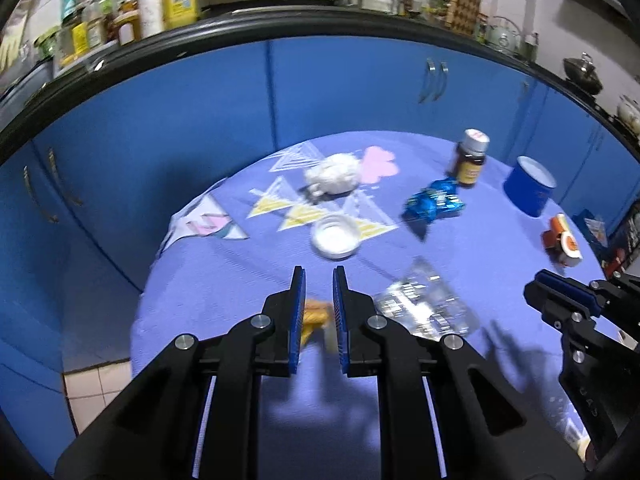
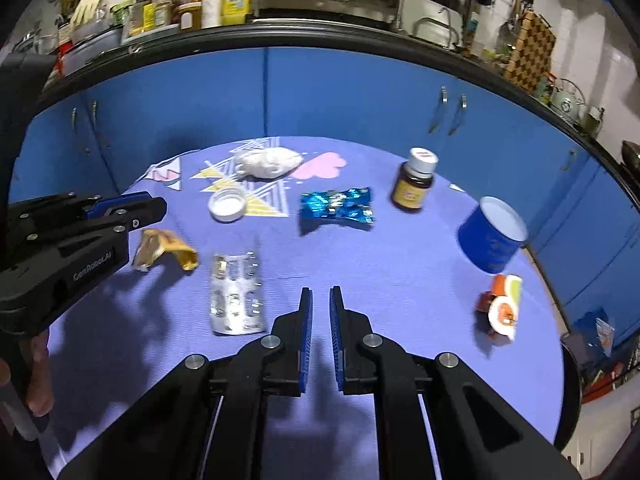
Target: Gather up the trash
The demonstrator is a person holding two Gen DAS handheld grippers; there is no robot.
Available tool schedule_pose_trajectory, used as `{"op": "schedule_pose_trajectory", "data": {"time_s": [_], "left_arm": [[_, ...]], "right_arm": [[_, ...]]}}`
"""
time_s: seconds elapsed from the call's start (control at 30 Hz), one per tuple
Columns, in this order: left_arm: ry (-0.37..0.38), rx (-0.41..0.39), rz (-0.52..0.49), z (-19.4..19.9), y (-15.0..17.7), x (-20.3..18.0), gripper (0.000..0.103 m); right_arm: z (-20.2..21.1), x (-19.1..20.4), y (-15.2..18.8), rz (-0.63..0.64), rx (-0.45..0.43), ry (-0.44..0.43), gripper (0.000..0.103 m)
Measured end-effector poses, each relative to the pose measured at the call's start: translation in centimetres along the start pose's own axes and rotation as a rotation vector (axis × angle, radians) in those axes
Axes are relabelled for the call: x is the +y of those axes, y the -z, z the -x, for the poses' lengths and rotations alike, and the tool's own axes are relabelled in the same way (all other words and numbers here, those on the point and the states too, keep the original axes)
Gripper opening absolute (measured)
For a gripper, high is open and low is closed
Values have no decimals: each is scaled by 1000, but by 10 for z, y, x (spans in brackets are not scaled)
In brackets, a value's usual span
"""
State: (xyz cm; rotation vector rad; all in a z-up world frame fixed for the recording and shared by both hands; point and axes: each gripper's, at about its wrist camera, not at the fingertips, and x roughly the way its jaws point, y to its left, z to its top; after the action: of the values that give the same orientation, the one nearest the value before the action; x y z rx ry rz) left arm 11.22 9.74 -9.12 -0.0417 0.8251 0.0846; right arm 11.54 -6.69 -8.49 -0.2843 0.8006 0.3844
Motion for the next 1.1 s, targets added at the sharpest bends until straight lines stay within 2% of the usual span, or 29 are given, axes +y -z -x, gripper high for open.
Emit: {"op": "schedule_pose_trajectory", "data": {"time_s": [0.13,0.17,0.23,0.27,0.3,0.37,0.43,0.5,0.53,0.57,0.6,0.63,0.7,0.83,0.97,1.1], "left_arm": [[-26,18,16,-5,8,21,15],[-20,23,24,-6,10,26,15],[-7,38,55,-7,15,39,17],[0,40,66,-7,16,44,17],[9,39,77,-7,18,49,17],[4,40,83,-7,20,53,17],[33,54,87,-10,21,53,18],[54,61,87,-12,21,49,34],[63,50,83,-11,20,46,71],[62,26,81,-8,20,43,100],[58,-31,72,0,20,39,100],[52,-53,51,4,20,34,100],[47,-47,15,3,16,23,100],[70,-25,31,-4,14,21,100],[122,-4,40,-7,14,18,100],[169,-4,1,-1,17,5,100]], "right_arm": [[-8,16,-2,35,11,-9,10],[-10,19,-2,41,14,-11,16],[-13,25,-2,50,17,-10,43],[-13,27,-2,53,4,-3,71],[-11,30,-2,59,-21,8,77],[-11,38,-2,87,-35,17,77],[-16,42,-3,105,-23,23,77],[-22,44,-2,114,-8,21,77],[-24,44,-1,116,-1,18,77],[-26,44,1,117,5,17,77],[-27,44,2,118,8,17,77],[-27,43,3,120,11,16,77],[-29,40,4,119,15,14,77],[-28,37,5,110,13,6,77],[-30,35,7,110,17,-9,77],[-31,35,11,118,21,-12,77]]}}
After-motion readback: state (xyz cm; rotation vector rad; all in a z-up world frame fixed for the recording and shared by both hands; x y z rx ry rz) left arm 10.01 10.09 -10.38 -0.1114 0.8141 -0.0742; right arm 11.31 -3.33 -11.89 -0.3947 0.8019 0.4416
